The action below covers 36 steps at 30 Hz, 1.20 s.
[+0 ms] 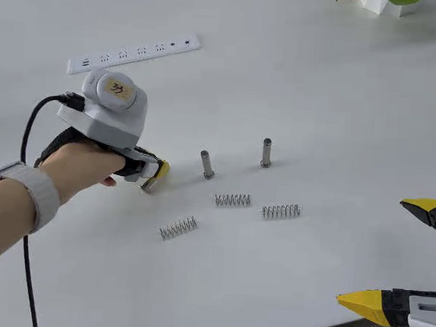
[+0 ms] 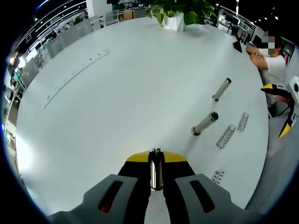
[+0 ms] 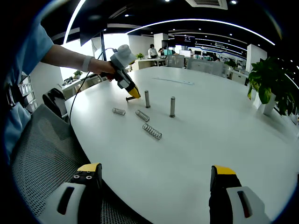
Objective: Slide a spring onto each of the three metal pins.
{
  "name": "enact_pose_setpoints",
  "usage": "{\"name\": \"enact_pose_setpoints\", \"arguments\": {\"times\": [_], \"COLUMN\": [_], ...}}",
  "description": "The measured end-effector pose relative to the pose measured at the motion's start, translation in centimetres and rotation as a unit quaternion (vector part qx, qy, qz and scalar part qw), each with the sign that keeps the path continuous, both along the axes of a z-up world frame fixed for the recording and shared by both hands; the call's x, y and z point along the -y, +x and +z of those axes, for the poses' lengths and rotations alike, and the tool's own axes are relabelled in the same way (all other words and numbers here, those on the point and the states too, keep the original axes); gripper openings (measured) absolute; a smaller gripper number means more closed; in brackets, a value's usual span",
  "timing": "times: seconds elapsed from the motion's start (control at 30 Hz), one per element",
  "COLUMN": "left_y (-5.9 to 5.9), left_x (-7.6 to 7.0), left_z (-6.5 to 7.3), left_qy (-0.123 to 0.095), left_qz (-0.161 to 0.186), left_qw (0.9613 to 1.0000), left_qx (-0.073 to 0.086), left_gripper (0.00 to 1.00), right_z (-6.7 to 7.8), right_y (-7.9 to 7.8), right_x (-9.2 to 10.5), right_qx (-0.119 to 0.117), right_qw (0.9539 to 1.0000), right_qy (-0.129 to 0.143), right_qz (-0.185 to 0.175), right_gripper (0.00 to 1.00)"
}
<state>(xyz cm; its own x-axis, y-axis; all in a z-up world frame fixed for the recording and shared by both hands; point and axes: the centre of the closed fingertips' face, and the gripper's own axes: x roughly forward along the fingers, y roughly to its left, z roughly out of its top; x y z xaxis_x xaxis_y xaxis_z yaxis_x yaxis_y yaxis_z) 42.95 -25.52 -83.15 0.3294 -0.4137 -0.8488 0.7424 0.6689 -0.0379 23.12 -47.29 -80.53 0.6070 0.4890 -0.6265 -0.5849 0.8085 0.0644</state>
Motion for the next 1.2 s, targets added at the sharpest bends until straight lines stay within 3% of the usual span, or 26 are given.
{"name": "enact_pose_setpoints", "arguments": {"times": [0.47, 1.2], "left_y": [-0.7, -1.9], "left_x": [-0.8, -2.4], "left_z": [2.0, 3.2], "left_qy": [-0.02, -0.036], "left_qz": [0.002, 0.019], "left_qw": [0.9997, 0.999], "left_qx": [0.016, 0.019], "left_gripper": [0.04, 0.04], "right_z": [-0.1, 0.0], "right_y": [-0.1, -0.2], "right_x": [-0.2, -0.5], "right_qx": [-0.002, -0.005], "right_qw": [1.0, 0.9999], "right_qy": [0.0, -0.001], "right_qz": [0.004, 0.011], "right_gripper": [0.96, 0.96]}}
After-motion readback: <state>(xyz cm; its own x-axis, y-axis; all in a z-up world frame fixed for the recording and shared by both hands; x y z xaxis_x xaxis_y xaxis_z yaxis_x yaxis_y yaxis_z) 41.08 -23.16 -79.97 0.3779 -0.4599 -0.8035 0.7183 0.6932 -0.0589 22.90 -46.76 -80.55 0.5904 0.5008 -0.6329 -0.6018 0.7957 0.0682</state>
